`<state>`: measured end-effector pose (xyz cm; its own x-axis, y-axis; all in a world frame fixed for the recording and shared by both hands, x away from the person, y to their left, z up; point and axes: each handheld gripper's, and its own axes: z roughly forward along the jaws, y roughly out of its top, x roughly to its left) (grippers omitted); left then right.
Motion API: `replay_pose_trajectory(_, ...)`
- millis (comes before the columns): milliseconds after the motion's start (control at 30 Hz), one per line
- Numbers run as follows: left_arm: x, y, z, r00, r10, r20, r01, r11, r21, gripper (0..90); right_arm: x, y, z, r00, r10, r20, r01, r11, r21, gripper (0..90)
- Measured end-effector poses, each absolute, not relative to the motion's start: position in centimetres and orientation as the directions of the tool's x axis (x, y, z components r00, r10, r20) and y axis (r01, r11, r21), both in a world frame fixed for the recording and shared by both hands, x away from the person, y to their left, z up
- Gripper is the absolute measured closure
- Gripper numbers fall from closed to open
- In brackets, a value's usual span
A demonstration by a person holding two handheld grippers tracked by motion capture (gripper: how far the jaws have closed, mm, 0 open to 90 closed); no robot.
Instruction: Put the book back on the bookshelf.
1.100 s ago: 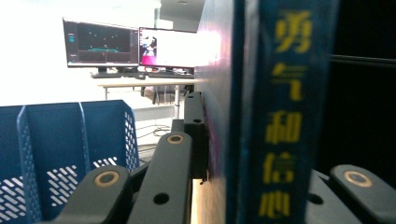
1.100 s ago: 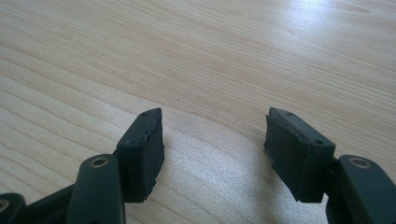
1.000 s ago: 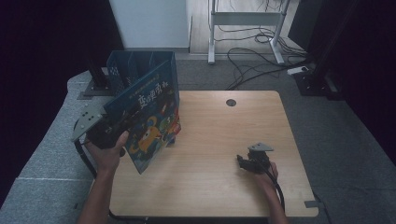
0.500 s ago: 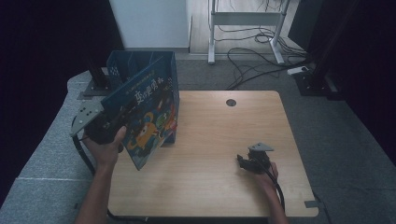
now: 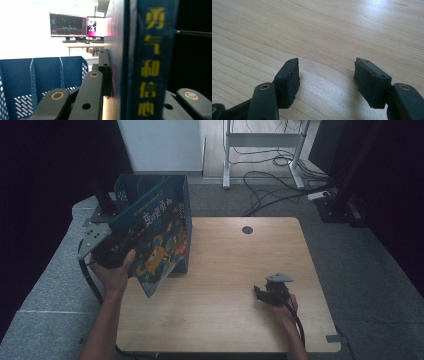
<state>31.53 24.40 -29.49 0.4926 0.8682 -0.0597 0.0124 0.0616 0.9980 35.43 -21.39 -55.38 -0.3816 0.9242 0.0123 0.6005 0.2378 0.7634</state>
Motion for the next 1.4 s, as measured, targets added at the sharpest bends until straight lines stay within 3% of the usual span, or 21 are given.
replay_pose_trajectory(1400,35.1,24.1,-28.9,0.402,0.913,-0.068,0.015,0.068,0.998,82.1,35.4,-21.4,-55.4,-0.377,0.926,0.013,0.601,0.234,0.764,36.2)
